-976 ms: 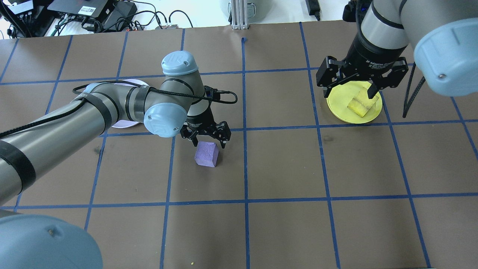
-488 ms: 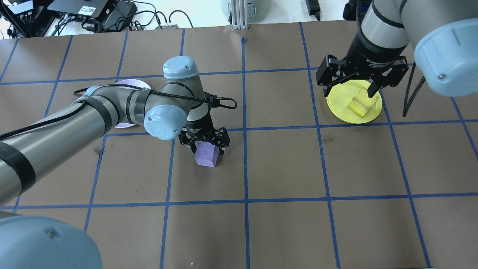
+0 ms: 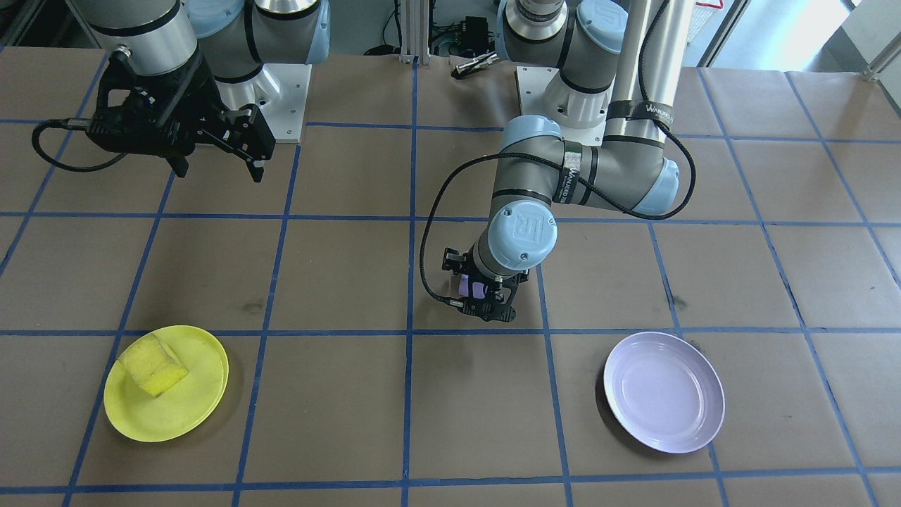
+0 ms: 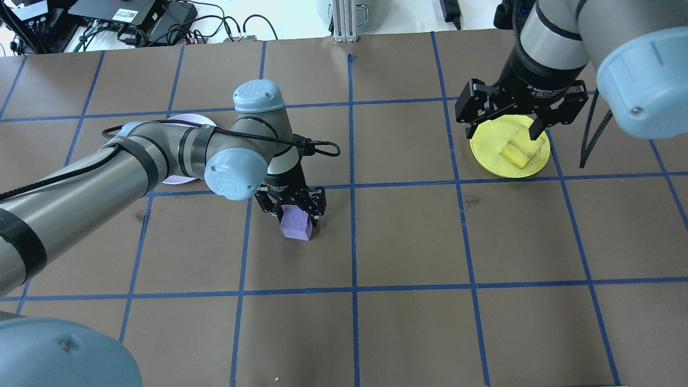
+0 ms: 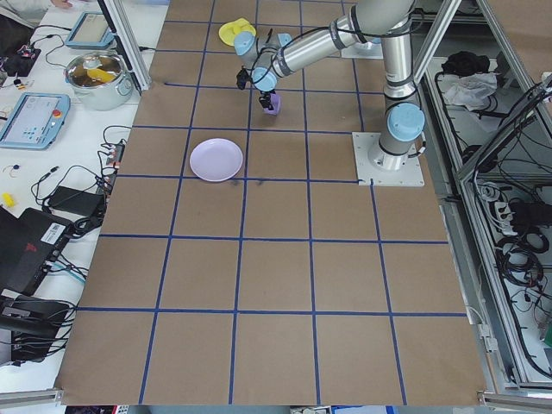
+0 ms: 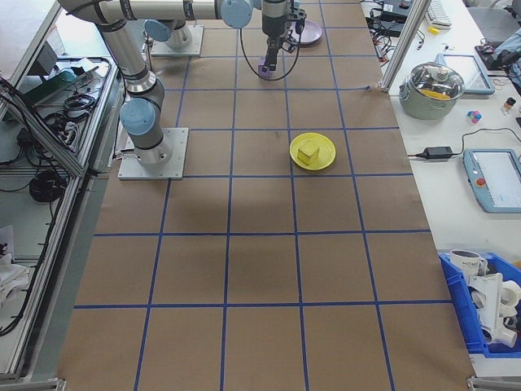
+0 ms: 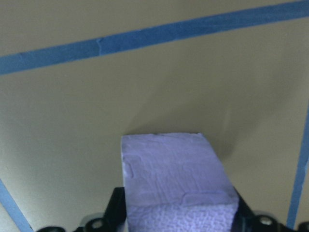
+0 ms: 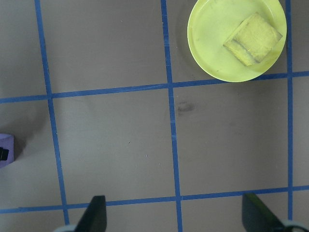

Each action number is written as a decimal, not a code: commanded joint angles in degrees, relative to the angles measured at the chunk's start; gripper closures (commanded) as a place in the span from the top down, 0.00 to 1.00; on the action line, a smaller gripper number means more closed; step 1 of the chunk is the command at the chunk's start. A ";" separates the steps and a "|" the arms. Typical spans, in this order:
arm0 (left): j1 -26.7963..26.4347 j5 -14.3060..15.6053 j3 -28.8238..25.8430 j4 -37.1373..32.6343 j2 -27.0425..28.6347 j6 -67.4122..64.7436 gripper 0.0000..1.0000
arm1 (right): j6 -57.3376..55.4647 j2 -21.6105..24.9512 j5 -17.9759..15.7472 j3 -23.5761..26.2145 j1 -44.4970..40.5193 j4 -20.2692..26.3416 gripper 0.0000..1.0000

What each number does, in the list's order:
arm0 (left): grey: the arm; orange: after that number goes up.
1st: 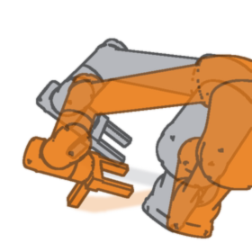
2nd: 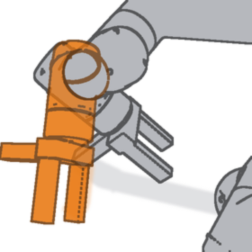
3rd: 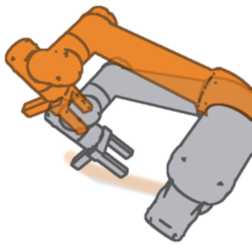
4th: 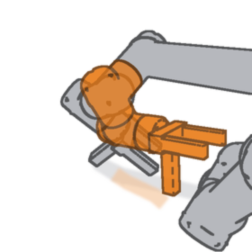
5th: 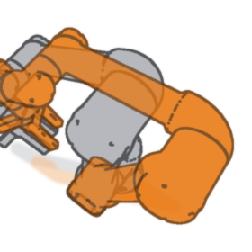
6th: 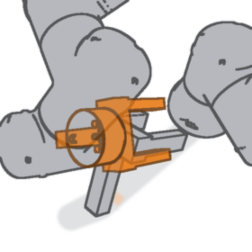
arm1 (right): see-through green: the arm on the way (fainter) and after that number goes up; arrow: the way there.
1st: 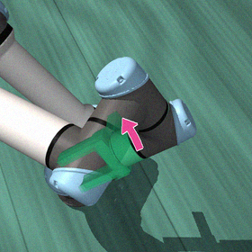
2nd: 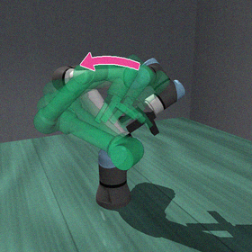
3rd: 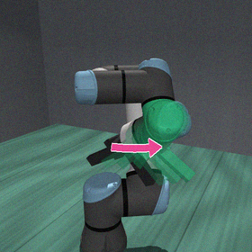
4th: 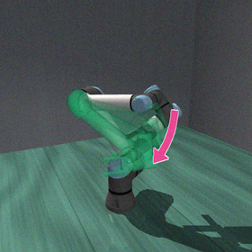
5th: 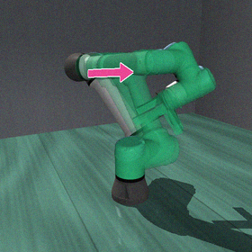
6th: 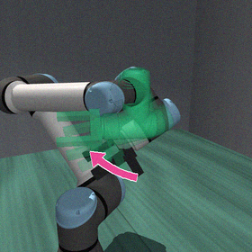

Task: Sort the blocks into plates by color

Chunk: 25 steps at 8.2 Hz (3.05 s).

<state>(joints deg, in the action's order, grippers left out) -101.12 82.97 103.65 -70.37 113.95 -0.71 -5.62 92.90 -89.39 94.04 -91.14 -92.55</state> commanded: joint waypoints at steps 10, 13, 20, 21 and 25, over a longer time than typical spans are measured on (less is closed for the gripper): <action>19.27 7.90 -22.88 -14.21 -3.31 24.13 0.00 | 0.00 0.00 0.00 0.00 0.00 0.00 1.00; 22.89 10.99 -23.14 -5.39 1.08 28.91 0.00 | 0.00 0.00 0.09 0.00 0.00 0.00 1.00; 23.16 11.33 -22.97 2.27 11.56 28.75 0.66 | 0.00 0.00 0.09 0.00 0.00 0.00 1.00; 23.07 11.25 -22.88 1.91 10.95 28.83 1.00 | 0.00 0.00 0.09 0.00 0.00 0.00 1.00; 21.50 11.60 -23.76 -3.10 3.51 28.31 1.00 | 0.00 0.00 0.18 0.00 0.00 0.00 1.00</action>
<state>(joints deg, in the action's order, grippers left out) -78.35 94.42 80.14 -72.56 122.29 28.02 -5.63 92.90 -89.26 94.04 -91.14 -92.55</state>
